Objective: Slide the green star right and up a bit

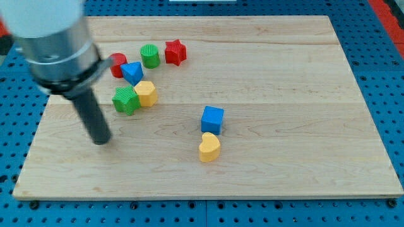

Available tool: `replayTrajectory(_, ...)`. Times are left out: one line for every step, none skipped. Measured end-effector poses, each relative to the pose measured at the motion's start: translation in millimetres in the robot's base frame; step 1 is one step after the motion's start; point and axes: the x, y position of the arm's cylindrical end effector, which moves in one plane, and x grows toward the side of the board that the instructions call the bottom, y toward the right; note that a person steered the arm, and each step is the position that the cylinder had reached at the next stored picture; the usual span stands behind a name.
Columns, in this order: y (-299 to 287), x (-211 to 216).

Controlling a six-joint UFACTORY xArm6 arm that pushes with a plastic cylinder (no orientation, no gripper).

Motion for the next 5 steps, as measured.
replayTrajectory(0.3,-59.2)
replayTrajectory(53.3,-66.9)
replayTrajectory(119.4,-72.3)
replayTrajectory(117.6,-72.8)
replayTrajectory(136.0,-82.0)
